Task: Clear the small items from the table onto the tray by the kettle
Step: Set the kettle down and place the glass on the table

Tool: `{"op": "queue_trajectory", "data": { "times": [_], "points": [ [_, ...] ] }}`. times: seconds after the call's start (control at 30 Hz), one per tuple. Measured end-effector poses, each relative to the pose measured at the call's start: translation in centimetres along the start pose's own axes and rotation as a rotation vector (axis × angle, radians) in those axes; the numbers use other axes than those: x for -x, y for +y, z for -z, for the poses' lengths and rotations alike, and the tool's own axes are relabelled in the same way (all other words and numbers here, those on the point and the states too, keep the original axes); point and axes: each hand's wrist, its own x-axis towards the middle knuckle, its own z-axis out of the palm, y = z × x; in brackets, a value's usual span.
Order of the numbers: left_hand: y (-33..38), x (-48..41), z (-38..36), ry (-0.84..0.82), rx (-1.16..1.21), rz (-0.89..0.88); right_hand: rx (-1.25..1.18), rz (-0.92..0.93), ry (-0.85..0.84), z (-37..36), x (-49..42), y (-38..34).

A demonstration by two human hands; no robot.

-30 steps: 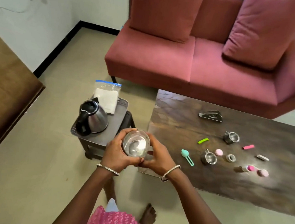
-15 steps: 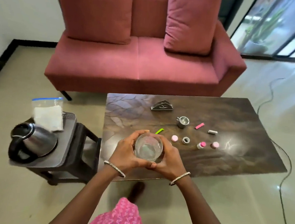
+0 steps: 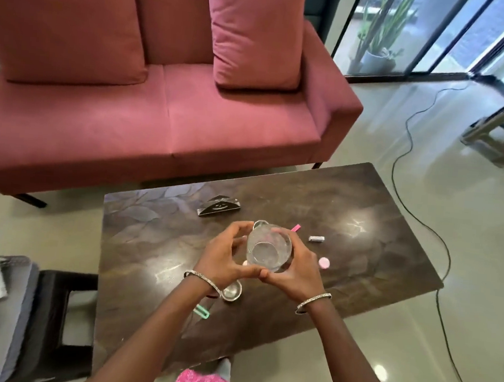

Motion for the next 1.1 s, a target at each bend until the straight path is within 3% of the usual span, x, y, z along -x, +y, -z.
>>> {"op": "queue_trajectory", "data": {
  "times": [0.37, 0.7, 1.1],
  "points": [
    [0.2, -13.4, -3.5, 0.063, 0.026, 0.102, 0.042, -0.129, 0.024, 3.8, -11.9, 6.9],
    [-3.6, -23.7, -6.4, 0.175, 0.028, 0.286, 0.088, -0.16, -0.129, 3.0, -22.7, 14.6],
    [-12.5, -32.4, -8.7, 0.318, 0.012, 0.518, 0.1, -0.212, -0.295, -2.9, -32.1, 24.1]
  ]
}}
